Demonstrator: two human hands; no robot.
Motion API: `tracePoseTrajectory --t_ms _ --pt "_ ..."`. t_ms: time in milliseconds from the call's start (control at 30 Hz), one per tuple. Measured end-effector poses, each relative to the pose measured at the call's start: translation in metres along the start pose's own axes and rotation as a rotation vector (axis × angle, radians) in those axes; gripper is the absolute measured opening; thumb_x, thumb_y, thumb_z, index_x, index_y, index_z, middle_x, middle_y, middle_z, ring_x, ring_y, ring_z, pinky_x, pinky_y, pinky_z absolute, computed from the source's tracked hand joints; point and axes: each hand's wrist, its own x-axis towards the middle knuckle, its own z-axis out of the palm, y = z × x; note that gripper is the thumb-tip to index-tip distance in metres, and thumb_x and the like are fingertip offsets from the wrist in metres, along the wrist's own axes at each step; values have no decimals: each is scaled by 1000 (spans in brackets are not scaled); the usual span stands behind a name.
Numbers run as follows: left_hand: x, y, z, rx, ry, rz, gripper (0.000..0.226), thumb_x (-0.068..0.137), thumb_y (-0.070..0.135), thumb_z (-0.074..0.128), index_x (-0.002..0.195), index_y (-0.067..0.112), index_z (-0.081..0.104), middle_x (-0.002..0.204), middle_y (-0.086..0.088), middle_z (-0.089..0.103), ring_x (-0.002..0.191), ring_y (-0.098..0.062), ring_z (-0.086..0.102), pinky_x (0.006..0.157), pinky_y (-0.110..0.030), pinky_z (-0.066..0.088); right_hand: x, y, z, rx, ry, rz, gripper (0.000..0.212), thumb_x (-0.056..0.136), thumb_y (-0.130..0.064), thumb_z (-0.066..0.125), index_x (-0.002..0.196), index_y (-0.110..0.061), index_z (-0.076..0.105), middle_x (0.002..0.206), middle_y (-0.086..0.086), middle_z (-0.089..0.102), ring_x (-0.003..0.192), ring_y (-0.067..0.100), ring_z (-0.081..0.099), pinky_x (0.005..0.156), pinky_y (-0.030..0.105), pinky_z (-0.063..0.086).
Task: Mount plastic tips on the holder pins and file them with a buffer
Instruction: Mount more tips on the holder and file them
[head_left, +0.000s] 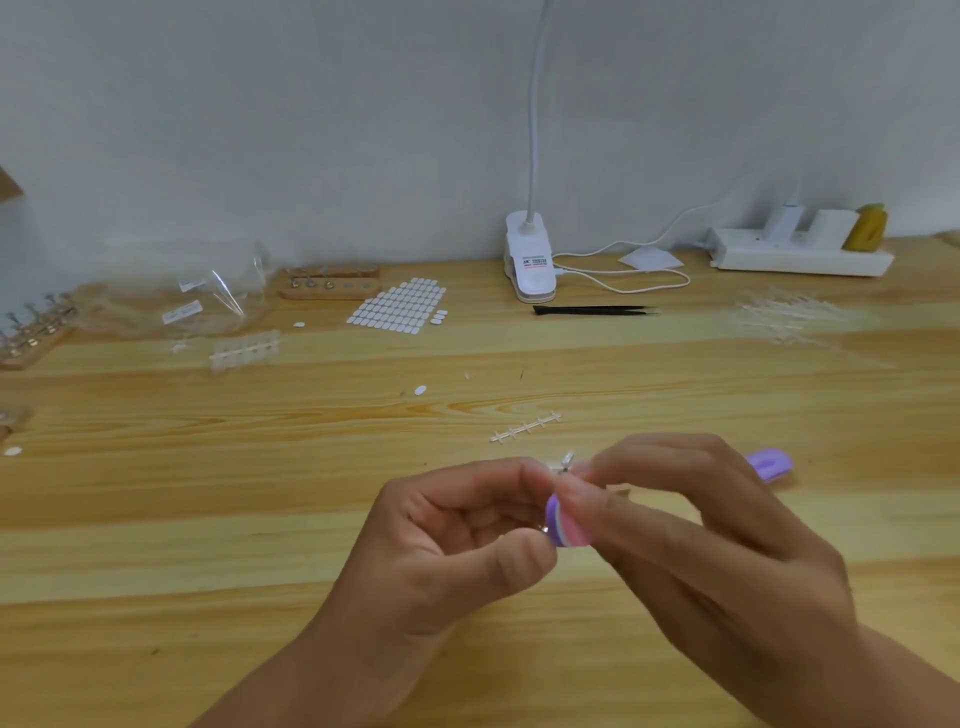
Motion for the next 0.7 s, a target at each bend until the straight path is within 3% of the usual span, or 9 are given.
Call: tracePoseTrajectory --t_ms 167,333,400,533,700 --pt "0 3 -1 -5 -52 -35 38 70 35 86 95 9 74 88 -3 70 80 -13 62 75 -22 51 -1 13 -3 -59 -6 108 33 88 3 72 120 -3 66 108 7 65 97 18 67 82 31 53" --pt "0 0 -2 9 -22 -37 41 70 33 85 100 6 74 97 -16 72 92 -22 67 82 -29 55 -2 2 0 15 -46 -34 38 88 9 68 123 -6 69 118 5 64 112 24 66 94 33 52" --pt "0 -1 -3 4 -29 -40 40 71 31 84 101 6 73 94 -10 72 90 -19 67 81 -26 54 -2 8 -1 -23 -70 -6 42 83 13 69 121 -4 66 116 6 66 111 22 67 91 34 55" --pt "2 -1 -4 -21 -21 -56 34 75 22 80 105 8 73 94 -4 73 88 -11 66 80 -20 51 1 8 -2 -30 11 96 32 90 3 69 121 -3 65 116 7 66 110 10 66 93 23 53" --pt "2 -1 -3 -66 -103 -88 38 81 35 77 113 15 69 100 3 69 91 -9 62 82 -22 49 2 4 -1 -36 34 23 24 89 3 70 110 -7 69 107 7 69 105 13 68 94 21 50"
